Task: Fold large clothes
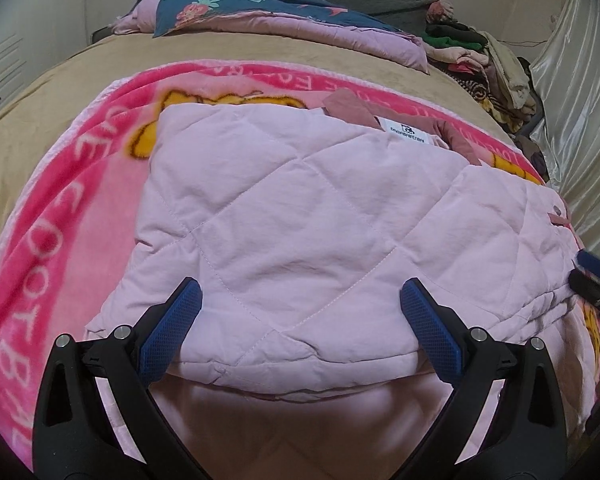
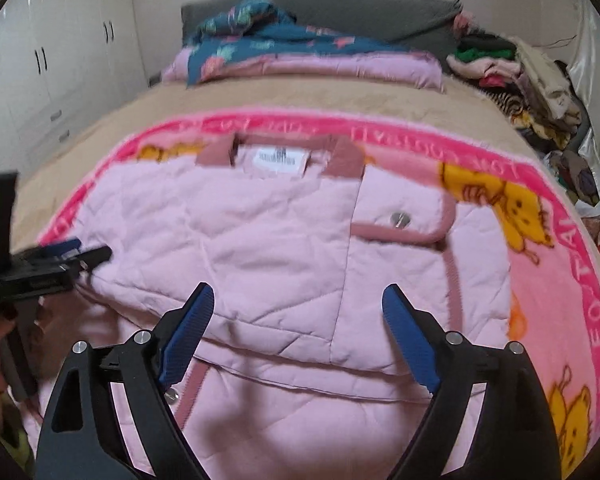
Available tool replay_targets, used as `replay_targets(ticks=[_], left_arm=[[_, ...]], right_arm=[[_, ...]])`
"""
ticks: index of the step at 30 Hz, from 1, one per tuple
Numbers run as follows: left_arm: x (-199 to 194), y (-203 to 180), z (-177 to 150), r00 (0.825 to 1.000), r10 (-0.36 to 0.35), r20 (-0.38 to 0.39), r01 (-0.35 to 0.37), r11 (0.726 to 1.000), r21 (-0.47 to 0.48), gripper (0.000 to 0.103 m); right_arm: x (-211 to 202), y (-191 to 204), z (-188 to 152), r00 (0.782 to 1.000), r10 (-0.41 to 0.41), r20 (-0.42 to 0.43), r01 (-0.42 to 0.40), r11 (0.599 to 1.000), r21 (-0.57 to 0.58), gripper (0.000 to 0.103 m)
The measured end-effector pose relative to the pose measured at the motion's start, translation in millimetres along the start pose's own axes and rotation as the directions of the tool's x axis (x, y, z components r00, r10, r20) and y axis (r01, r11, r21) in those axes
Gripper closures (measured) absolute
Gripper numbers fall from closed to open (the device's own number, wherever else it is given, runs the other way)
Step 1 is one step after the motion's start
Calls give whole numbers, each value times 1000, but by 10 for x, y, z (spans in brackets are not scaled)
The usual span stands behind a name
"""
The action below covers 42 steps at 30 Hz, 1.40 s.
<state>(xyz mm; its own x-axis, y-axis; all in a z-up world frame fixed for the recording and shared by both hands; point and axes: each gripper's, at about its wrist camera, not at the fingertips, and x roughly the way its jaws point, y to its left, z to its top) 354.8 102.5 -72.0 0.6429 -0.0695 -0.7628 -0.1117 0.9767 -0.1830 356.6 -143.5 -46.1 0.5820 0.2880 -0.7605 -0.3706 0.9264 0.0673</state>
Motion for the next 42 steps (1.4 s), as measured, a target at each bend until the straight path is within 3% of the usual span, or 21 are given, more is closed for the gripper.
replay_targets(ticks=[5, 15, 21, 29, 42], left_arm=[[9, -5, -4, 1000, 3, -1, -3, 1000, 5, 9], [-12, -54, 0, 1000, 14, -4, -14, 1000, 11, 9], [-126, -81, 29, 1000, 21, -18, -21, 1000, -12, 9], [-284, -148, 57, 999, -37, -8, 37, 999, -22, 9], [-578, -200, 113, 998, -57, 37, 57, 998, -23, 9]], right_arm=[[242, -24, -94, 997, -21, -73, 19, 1000, -25, 15], [514, -27, -165, 995, -47, -83, 46, 999, -11, 7], [252, -44, -186, 999, -43, -28, 44, 999, 29, 6], [-204, -182, -273, 998, -22, 56, 15, 993, 121, 5], [-675, -333, -398, 992, -45, 120, 25, 985, 168, 4]])
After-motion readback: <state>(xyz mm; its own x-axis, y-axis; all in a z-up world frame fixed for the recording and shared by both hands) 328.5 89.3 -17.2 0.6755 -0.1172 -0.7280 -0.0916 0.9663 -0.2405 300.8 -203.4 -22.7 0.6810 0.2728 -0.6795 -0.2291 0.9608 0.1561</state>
